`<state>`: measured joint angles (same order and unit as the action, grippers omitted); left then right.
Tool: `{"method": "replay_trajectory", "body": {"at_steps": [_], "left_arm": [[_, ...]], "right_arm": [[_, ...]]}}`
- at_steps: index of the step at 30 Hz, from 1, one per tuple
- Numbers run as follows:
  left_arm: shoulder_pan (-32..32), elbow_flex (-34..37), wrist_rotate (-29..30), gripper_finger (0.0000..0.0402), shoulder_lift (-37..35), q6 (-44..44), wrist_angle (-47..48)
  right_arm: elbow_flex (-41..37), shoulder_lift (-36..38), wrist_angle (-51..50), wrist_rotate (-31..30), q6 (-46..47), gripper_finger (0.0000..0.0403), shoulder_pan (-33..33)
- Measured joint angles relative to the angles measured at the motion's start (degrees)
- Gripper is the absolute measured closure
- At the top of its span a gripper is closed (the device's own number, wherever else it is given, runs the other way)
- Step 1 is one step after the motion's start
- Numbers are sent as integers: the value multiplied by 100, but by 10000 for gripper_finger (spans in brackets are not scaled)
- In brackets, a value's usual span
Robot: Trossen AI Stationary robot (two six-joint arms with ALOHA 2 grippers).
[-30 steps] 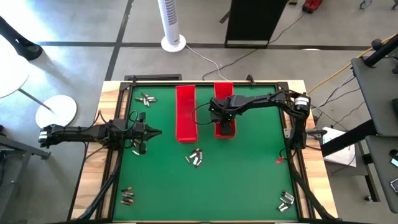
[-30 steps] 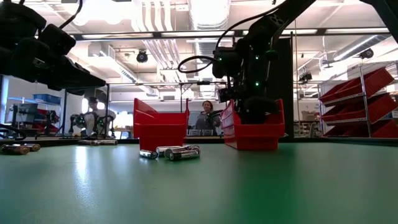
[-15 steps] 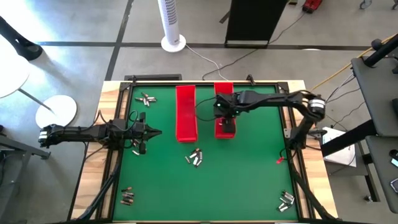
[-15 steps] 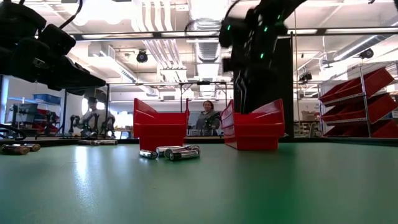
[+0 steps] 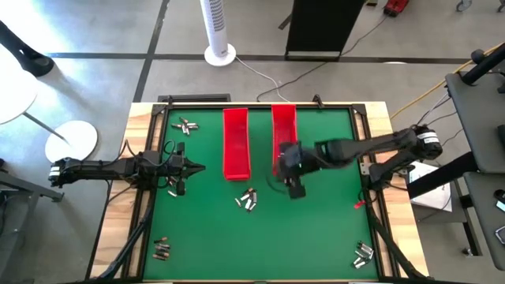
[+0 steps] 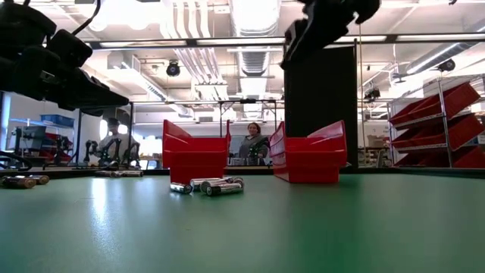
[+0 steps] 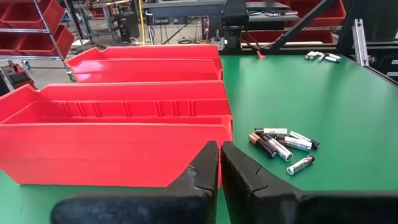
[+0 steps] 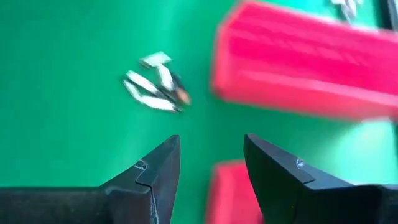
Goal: Sort batteries
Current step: Put the silver battery into the right red bin
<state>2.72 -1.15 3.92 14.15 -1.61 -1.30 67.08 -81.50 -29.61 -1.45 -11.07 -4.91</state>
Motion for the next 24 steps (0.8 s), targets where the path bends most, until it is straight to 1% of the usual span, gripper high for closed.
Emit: {"method": "replay_trajectory", "body": {"at_steps": [3,6,9,11,13,16,20,24], "left_arm": [[0,-1,0,402,4,0,0],[0,-1,0,402,6,0,2],[0,-1,0,402,15,0,1],[0,0,0,402,22,0,-2],[0,-2,0,402,41,0,-16],[0,-1,0,402,66,0,-19],[0,-1,0,402,102,0,-20],[0,-1,0,402,120,-1,-17]], "right_arm": [[-490,-72,1096,9,15,228,-380],[-1044,-267,2191,42,98,224,-618],[-1391,-606,2895,59,191,224,-732],[-1424,-895,3234,59,286,228,-768],[-1374,-1224,3352,191,368,233,-786],[-1106,-1731,3258,496,375,239,-797],[-742,-2238,3160,512,211,245,-796],[-463,-2566,3145,511,95,247,-793]]}}
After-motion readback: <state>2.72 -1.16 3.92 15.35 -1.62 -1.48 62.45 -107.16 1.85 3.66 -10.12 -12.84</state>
